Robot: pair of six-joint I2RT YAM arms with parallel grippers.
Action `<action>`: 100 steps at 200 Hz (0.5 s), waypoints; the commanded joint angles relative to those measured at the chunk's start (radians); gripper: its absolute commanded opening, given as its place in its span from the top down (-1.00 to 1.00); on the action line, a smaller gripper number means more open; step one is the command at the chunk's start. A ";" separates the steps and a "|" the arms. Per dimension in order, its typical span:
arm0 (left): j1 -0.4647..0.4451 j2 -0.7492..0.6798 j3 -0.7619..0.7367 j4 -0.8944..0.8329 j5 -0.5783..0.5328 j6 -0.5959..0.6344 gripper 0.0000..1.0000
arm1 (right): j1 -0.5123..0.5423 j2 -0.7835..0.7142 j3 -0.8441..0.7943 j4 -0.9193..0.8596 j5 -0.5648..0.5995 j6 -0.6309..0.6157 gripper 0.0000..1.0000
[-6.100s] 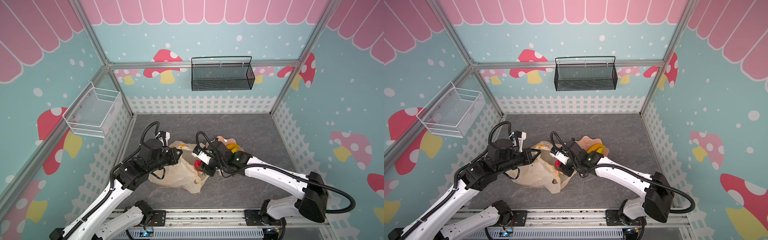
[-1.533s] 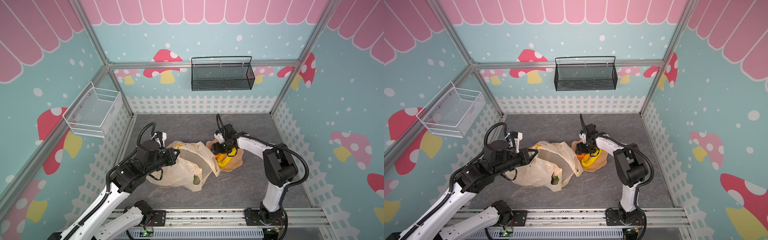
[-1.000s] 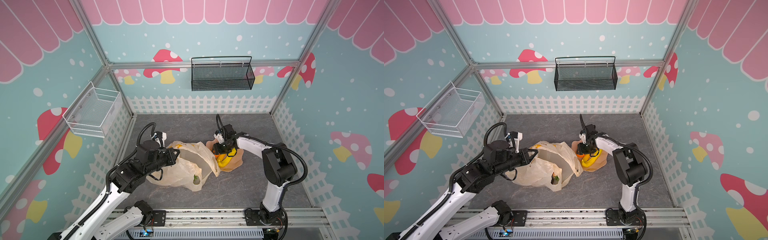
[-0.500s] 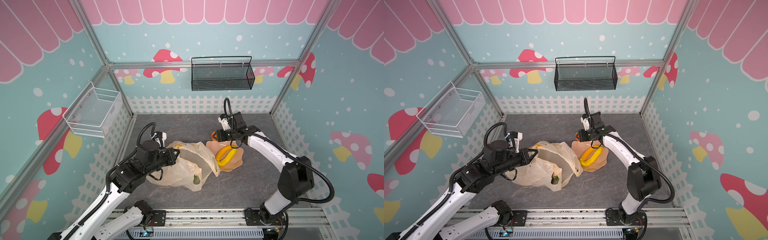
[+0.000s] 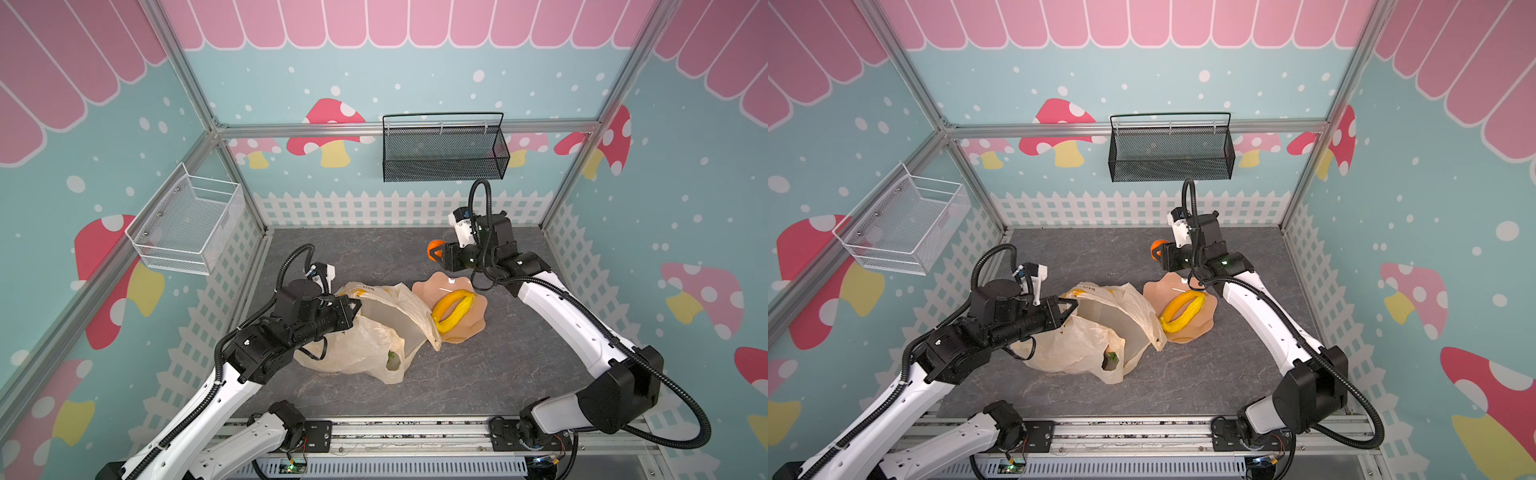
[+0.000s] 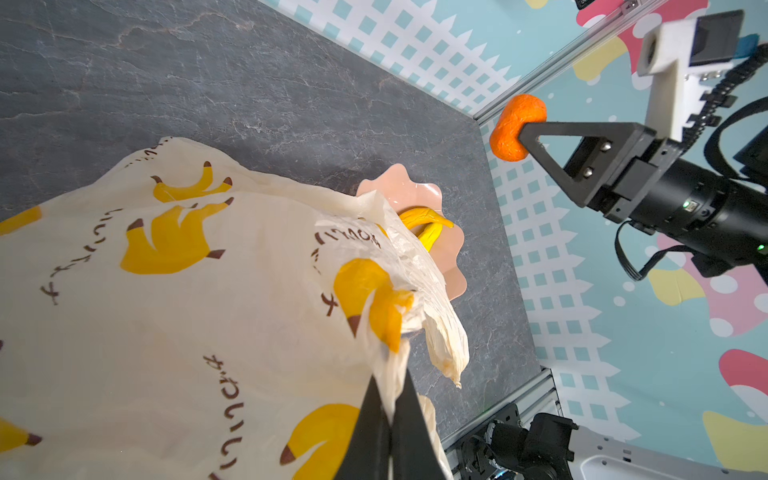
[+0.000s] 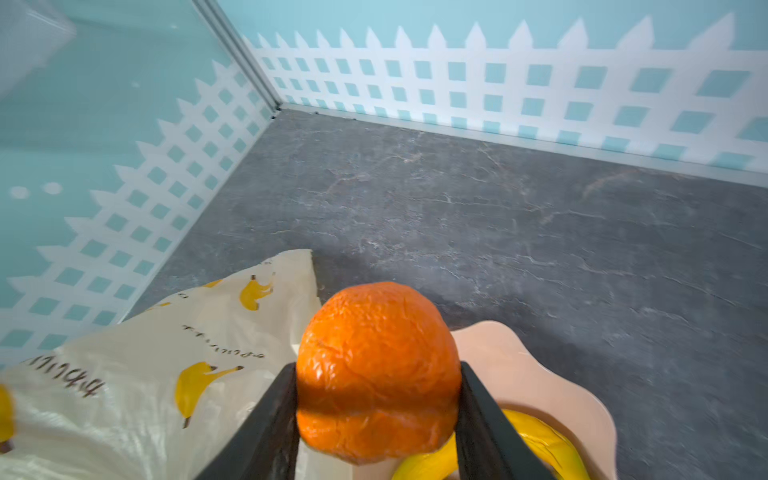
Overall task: Place the fruits into the plastic bag
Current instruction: 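Lift the orange and carry it over the bag mouth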
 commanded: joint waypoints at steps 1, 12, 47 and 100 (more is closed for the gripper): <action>0.002 0.005 0.020 0.011 0.011 0.003 0.99 | 0.005 -0.070 -0.059 0.190 -0.274 0.041 0.22; 0.003 0.008 0.022 0.016 0.016 0.003 0.99 | 0.029 -0.079 -0.075 0.253 -0.348 0.058 0.22; 0.003 0.012 0.021 0.018 0.015 0.002 0.99 | 0.136 -0.078 -0.018 0.219 -0.353 -0.009 0.22; 0.003 0.018 0.022 0.023 0.016 0.000 0.99 | 0.209 -0.089 -0.031 0.193 -0.348 -0.051 0.22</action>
